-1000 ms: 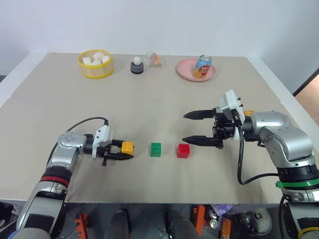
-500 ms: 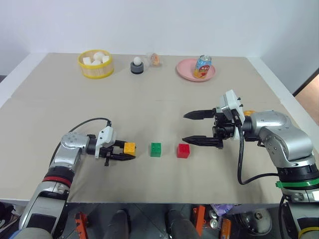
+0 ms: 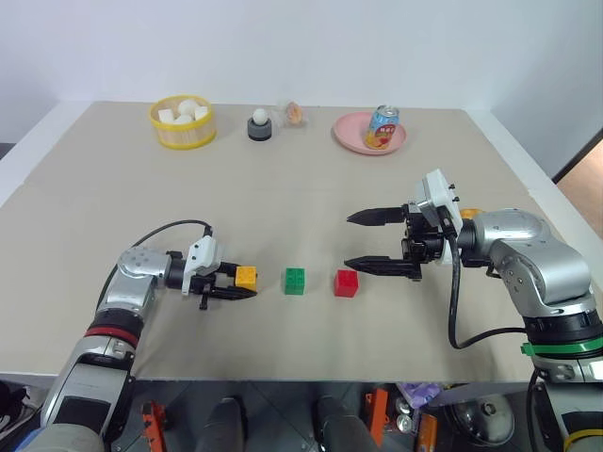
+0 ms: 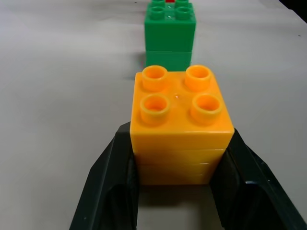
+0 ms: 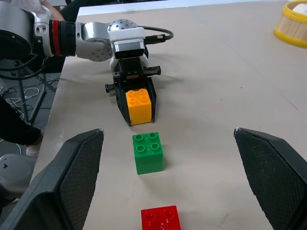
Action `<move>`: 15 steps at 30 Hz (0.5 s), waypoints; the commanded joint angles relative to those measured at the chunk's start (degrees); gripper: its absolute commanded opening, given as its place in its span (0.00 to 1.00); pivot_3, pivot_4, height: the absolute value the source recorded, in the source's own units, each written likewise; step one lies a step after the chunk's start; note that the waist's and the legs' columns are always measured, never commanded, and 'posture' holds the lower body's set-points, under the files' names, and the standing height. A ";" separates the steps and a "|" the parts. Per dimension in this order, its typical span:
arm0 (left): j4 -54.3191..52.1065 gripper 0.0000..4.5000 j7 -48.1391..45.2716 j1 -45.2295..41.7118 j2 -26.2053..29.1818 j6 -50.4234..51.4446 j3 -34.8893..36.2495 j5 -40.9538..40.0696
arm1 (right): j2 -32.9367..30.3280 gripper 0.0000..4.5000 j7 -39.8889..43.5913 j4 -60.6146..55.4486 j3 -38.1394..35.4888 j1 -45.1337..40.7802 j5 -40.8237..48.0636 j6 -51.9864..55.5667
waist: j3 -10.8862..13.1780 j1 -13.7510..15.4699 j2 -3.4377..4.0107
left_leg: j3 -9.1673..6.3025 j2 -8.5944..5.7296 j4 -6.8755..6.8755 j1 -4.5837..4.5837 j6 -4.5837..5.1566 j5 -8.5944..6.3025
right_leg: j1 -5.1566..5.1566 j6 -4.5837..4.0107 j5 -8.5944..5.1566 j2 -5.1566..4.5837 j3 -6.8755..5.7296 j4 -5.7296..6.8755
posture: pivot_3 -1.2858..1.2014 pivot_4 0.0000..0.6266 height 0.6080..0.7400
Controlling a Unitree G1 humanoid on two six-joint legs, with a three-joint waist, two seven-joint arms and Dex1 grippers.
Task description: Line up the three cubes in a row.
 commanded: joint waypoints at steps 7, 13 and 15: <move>-1.47 0.30 0.95 -0.68 -0.11 2.30 1.75 -1.32 | -0.19 1.00 0.48 -0.84 -1.20 -1.28 0.51 -0.82 | 0.00 0.01 0.00 | 0.01 0.00 -0.01 -0.01 0.00 0.01 | -0.02 0.02 -0.04 0.00 0.00 0.00 | 0.52 0.24 1.00; -2.12 0.30 -0.52 -0.33 0.48 3.61 1.53 -1.58 | -0.29 1.00 0.68 -0.75 -1.16 -1.32 0.49 -0.86 | 0.00 0.00 0.00 | 0.01 0.00 -0.04 -0.02 0.00 0.00 | -0.02 0.03 -0.09 0.00 0.00 0.00 | 0.52 0.24 1.00; -2.62 0.30 -1.07 -0.06 0.66 3.94 1.36 -1.53 | -0.22 1.00 0.69 -0.62 -1.07 -1.45 0.40 -0.92 | 0.00 0.00 0.00 | 0.02 0.00 -0.04 -0.02 -0.01 0.00 | -0.02 0.03 -0.09 0.00 0.00 0.00 | 0.52 0.24 1.00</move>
